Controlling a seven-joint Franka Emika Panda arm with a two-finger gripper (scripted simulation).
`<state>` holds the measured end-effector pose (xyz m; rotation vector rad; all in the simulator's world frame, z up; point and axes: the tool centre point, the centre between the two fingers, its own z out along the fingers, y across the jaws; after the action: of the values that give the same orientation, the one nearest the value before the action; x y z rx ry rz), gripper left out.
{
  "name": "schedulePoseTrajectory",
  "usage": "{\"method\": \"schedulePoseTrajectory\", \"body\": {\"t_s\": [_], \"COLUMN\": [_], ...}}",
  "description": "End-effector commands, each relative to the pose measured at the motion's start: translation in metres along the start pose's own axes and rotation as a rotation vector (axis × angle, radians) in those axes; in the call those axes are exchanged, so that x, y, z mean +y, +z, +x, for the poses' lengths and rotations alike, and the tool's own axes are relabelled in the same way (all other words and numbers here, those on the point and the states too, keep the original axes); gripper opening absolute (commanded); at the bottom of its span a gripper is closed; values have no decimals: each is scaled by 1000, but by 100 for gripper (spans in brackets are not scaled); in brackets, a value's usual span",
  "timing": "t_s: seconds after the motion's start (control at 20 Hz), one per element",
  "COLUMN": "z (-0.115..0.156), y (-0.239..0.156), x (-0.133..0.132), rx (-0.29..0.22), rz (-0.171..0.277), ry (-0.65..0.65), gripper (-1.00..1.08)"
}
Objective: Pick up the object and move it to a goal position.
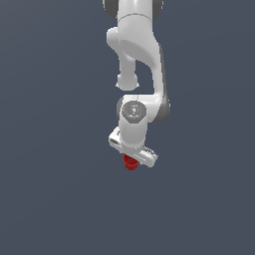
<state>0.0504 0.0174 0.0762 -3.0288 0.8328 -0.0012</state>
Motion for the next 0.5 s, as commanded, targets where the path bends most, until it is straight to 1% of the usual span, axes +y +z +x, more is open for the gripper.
{"method": "schedulePoseTrajectory", "body": {"t_s": [0.0,0.2,0.4,0.45], "z": [-1,-1,0,0], "y": [14,27,29,29], "x": [1,0,0,0], "rx": [-1,-1,-1,-1], "rz": [-1,-1,-1,-1], "ry": [2,2,3,3], "gripper": [100,100,100,-100]}}
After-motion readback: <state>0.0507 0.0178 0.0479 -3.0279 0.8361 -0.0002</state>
